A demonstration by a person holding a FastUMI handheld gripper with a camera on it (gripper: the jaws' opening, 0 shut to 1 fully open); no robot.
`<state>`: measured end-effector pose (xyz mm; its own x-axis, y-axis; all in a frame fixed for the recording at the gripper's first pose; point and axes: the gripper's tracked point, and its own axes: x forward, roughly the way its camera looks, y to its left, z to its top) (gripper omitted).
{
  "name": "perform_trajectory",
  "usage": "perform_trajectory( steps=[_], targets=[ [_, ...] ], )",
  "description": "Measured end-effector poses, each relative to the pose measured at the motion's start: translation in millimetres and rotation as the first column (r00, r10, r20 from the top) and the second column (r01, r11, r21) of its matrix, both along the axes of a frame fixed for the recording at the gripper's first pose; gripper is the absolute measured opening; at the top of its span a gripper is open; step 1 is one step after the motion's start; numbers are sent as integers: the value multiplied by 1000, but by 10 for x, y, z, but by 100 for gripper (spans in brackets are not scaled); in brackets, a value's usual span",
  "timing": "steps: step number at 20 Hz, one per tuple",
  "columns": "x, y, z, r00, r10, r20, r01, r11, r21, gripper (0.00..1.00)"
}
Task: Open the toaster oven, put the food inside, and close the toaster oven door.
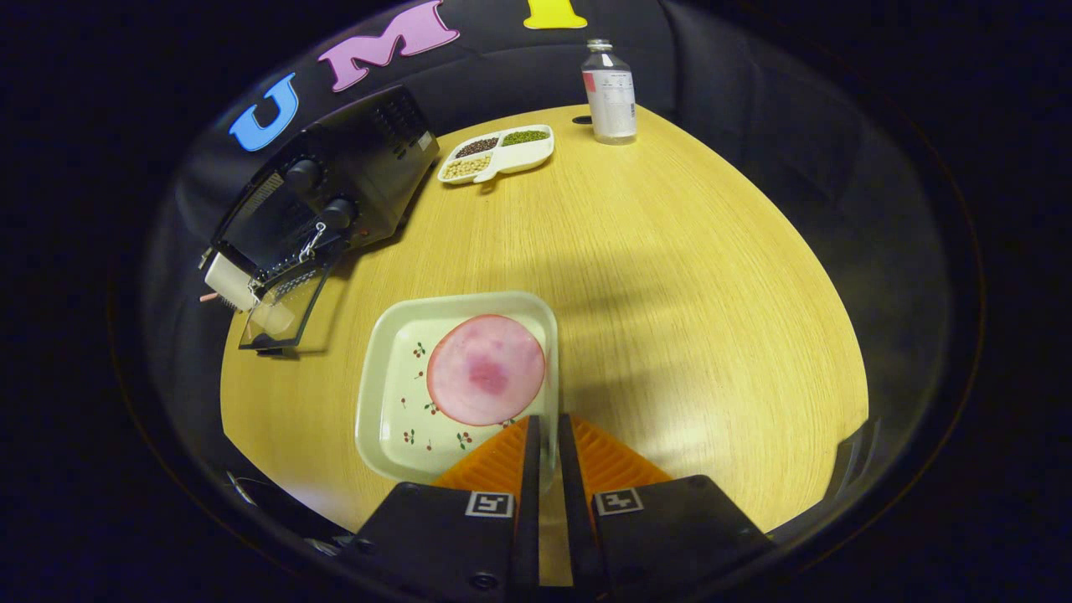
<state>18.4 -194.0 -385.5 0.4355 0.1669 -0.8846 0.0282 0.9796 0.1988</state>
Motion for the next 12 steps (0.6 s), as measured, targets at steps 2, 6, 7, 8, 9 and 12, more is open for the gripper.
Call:
perform_trajectory(
  steps=[2, 6, 7, 8, 9, 12],
  targets=[
    [9, 0, -2, 1000, -13, -10, 13, 1000, 6, 17],
    [-6, 9, -3, 999, -11, -36, 12, 1000, 27, 13],
    [5, 3, -4, 999, -19, -46, 20, 999, 37, 11],
    [-10, 20, -44, 998, -27, -54, 30, 998, 53, 10],
    [-15, 19, -6, 997, -35, -63, 39, 997, 71, 8],
    [-49, 52, 31, 991, -100, -94, 115, 979, 166, 6]
  ],
)
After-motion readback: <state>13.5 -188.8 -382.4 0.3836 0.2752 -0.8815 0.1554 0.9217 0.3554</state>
